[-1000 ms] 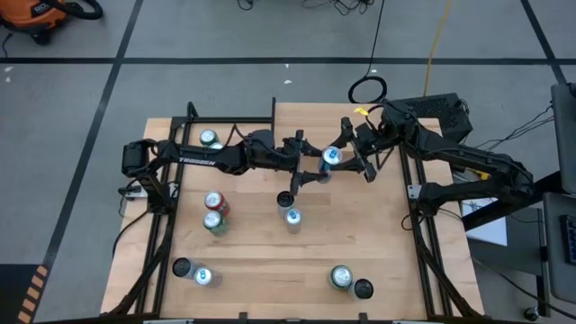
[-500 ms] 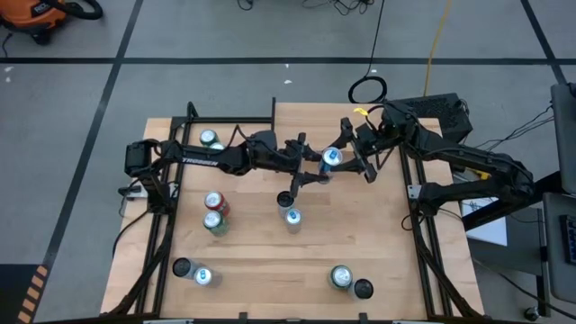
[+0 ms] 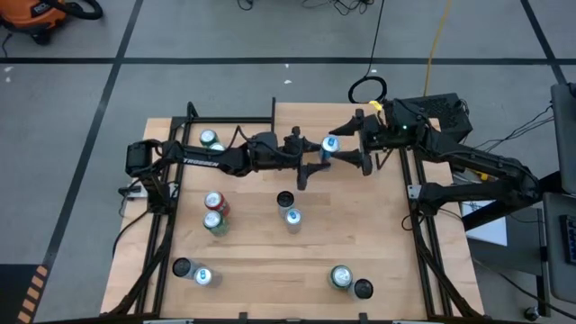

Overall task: Place canned beverage on shelf
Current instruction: Put the top right blue soda can on the shelf

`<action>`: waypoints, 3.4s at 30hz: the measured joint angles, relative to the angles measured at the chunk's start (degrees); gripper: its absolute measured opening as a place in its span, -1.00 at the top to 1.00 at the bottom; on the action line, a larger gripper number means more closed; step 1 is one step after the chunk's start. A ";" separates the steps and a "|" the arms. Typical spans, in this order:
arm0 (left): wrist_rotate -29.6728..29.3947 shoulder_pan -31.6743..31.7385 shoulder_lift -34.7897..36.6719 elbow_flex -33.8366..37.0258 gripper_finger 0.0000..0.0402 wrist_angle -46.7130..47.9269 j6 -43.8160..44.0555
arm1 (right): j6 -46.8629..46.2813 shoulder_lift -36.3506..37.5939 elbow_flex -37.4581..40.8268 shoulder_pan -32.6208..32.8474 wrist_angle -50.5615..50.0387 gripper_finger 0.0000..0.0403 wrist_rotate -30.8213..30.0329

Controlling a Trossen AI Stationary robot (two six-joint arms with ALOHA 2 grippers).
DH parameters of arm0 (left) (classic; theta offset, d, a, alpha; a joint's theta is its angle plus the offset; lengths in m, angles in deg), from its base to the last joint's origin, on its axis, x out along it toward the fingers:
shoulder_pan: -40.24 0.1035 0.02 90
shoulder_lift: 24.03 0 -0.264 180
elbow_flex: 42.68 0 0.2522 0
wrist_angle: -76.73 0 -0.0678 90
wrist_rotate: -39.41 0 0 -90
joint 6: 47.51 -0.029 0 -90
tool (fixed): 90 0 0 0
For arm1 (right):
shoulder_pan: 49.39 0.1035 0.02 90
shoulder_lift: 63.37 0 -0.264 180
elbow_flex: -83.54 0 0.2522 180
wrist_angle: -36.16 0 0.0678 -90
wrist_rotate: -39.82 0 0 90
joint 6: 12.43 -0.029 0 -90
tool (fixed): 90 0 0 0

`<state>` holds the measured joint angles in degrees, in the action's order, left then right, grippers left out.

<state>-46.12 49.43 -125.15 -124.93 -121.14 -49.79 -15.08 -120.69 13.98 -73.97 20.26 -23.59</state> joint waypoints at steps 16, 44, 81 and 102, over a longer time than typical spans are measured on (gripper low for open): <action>-1.00 0.04 0.04 0.00 -0.10 -1.38 0.09 | -1.00 -1.58 0.03 3.39 1.19 -0.32 -6.34; -1.56 0.48 1.68 3.84 -0.50 2.06 -0.17 | 5.47 6.60 1.78 -9.33 -11.07 -0.07 -8.57; -1.76 0.92 6.27 15.04 -0.50 -5.08 -3.13 | 5.46 -0.09 14.87 -48.77 10.07 -0.07 5.96; -3.28 0.97 6.27 15.04 -0.50 -4.80 -4.38 | 3.82 0.03 14.81 -50.25 11.09 -0.49 7.66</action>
<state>-49.40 50.40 -118.88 -109.89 -125.94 -54.17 -11.26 -120.66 28.79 -124.21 31.35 -15.93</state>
